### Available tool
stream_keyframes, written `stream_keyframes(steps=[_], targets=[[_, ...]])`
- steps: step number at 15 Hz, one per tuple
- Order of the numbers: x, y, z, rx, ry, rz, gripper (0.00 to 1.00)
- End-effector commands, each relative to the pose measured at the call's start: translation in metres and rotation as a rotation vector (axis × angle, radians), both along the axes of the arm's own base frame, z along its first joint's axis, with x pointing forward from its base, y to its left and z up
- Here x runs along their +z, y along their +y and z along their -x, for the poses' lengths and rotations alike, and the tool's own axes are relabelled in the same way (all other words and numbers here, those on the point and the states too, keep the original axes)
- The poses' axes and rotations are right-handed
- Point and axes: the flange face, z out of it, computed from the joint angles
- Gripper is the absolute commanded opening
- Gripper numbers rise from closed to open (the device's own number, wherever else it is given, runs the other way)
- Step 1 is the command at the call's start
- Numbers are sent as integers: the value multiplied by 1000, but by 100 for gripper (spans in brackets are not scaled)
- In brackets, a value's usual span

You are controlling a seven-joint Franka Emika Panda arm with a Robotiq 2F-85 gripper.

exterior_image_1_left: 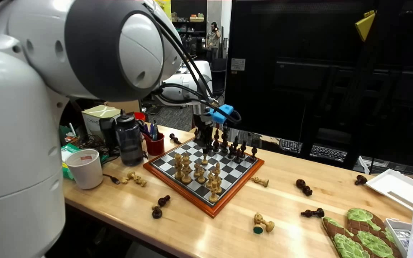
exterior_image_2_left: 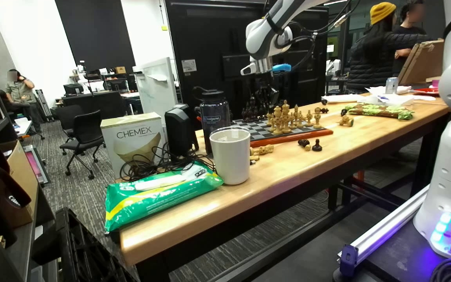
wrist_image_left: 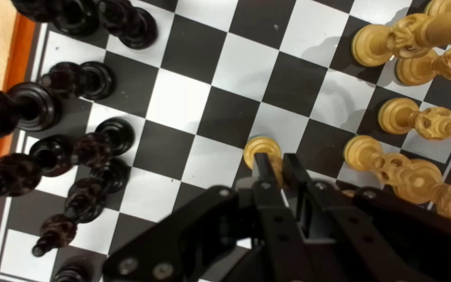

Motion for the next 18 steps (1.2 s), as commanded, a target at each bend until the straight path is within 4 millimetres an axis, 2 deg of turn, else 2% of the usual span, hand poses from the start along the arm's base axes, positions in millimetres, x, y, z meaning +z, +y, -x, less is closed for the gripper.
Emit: stream_keyframes(steps=[1, 12, 18], targets=[[15, 13, 4, 27, -3, 11, 3], [42, 60, 33, 73, 34, 14, 3], [41, 81, 56, 104, 54, -3, 3]])
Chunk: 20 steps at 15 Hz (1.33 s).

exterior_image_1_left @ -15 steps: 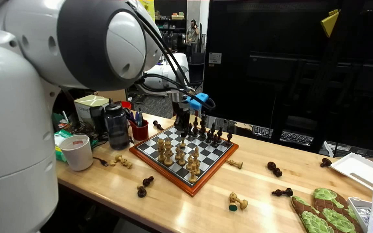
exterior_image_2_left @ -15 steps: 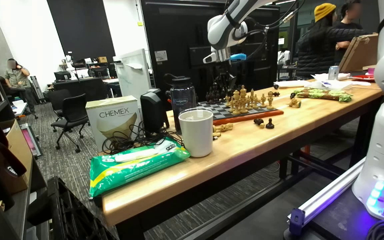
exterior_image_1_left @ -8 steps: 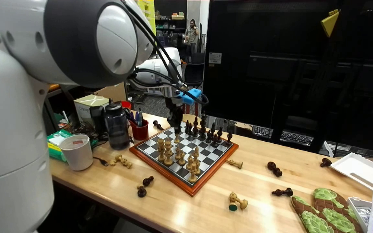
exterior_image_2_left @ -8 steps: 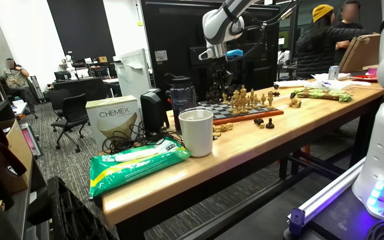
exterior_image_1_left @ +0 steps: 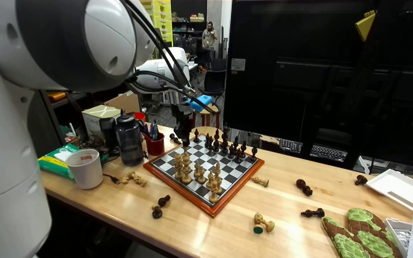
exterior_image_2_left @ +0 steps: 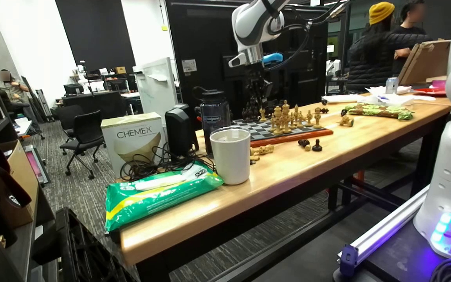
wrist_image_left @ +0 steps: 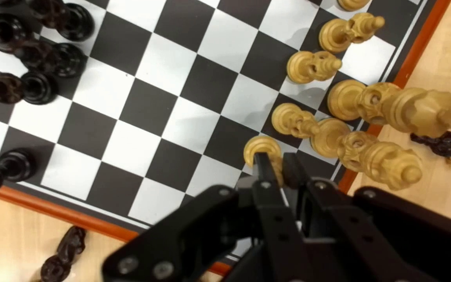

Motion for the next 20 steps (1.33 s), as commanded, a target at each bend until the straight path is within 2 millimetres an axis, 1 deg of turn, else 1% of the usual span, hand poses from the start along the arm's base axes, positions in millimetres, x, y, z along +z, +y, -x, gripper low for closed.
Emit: stream_keyframes(steps=[1, 7, 20], targets=[[5, 8, 24, 0, 3, -23, 3], [-5, 10, 39, 0, 17, -52, 3], [-18, 10, 37, 25, -2, -73, 3]])
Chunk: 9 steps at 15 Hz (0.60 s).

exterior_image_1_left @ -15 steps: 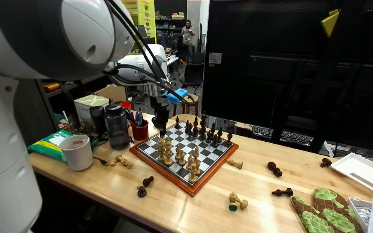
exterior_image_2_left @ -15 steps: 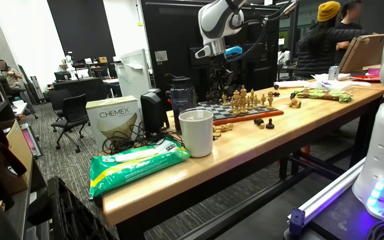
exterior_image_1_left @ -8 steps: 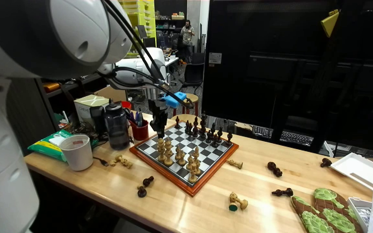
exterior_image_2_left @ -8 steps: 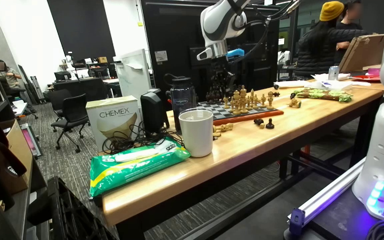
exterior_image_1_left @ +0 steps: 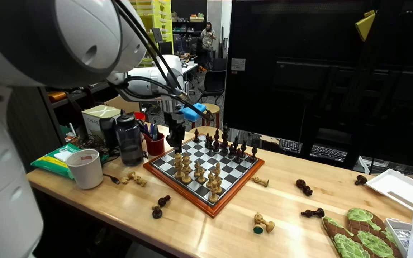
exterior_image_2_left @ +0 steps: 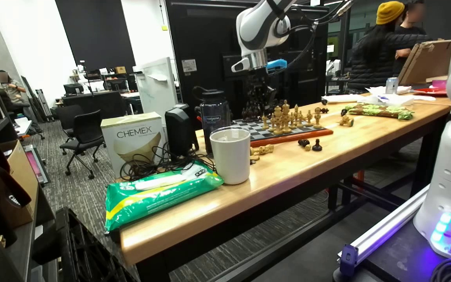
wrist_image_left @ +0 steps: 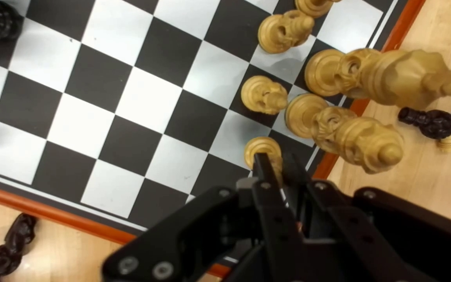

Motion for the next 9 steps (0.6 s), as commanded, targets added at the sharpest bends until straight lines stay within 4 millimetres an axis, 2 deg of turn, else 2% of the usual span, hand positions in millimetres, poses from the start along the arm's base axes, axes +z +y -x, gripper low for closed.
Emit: stream_keyframes(steps=[1, 9], targets=[[3, 1, 6, 20, -17, -29, 3], [-1, 0, 5, 33, -19, -38, 3]])
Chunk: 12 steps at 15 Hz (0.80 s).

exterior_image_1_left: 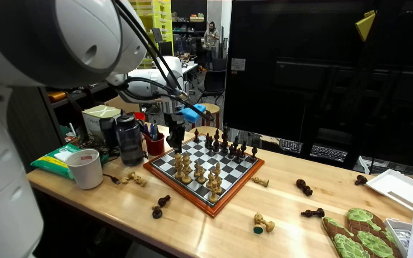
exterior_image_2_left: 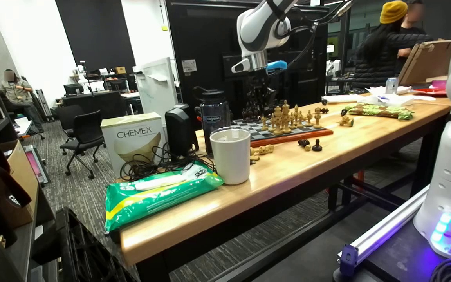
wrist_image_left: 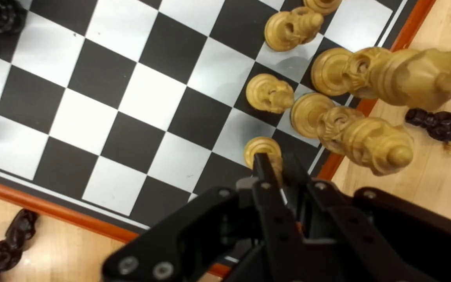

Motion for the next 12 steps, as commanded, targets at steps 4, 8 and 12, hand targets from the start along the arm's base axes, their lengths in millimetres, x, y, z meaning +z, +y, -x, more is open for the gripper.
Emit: stream_keyframes(steps=[4, 8, 12], targets=[[0, -1, 5, 20, -6, -41, 3], [-2, -2, 4, 26, -6, -41, 3], [-2, -1, 5, 30, -5, -32, 43]])
